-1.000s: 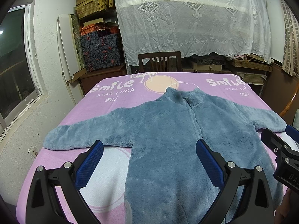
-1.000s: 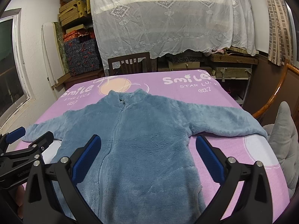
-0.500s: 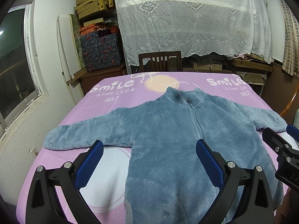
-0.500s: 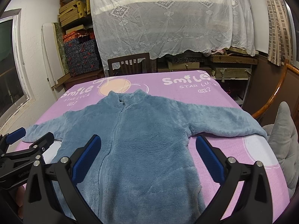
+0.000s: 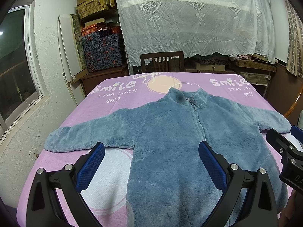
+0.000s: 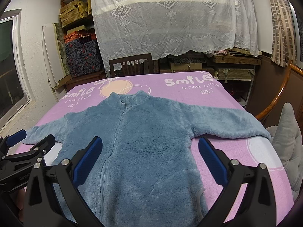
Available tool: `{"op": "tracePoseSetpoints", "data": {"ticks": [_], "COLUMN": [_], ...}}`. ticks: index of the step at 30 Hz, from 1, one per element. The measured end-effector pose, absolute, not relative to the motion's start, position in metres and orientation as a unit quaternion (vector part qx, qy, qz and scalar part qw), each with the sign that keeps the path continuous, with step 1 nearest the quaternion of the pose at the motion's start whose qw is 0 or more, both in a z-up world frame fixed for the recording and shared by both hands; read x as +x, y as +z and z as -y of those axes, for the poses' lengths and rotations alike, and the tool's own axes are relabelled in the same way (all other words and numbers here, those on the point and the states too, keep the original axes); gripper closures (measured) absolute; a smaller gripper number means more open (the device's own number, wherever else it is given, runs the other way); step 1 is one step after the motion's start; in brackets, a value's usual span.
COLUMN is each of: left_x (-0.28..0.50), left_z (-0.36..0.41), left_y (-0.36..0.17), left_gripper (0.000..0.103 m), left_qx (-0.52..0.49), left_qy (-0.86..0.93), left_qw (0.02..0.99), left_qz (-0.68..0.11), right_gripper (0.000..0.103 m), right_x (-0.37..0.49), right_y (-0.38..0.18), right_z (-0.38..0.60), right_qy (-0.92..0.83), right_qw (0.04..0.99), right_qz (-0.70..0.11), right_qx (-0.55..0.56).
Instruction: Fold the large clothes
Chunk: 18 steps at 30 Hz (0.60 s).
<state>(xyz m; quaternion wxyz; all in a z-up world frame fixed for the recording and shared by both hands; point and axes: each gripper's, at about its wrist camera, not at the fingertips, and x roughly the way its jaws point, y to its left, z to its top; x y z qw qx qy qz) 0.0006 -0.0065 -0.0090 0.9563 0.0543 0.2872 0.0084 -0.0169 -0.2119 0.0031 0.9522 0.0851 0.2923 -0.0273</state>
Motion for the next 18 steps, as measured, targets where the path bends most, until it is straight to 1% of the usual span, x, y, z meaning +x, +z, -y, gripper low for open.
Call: {"op": "tracePoseSetpoints", "data": {"ticks": [14, 18], "left_x": [0.001, 0.011], "left_z": [0.006, -0.008], "left_y": [-0.01, -0.016], "left_gripper": [0.003, 0.003], "left_qx": [0.056, 0.04], "left_qy": [0.01, 0.013], "left_qw": [0.956, 0.949], "left_qz": [-0.289, -0.311], "right_gripper": [0.004, 0.004], "right_x": [-0.017, -0.017], "right_y": [0.003, 0.01], "right_z": [0.212, 0.227], "right_qy": [-0.028, -0.032], "right_qw": [0.952, 0.952], "right_qz": [-0.292, -0.286], "right_qx": [0.084, 0.101]}}
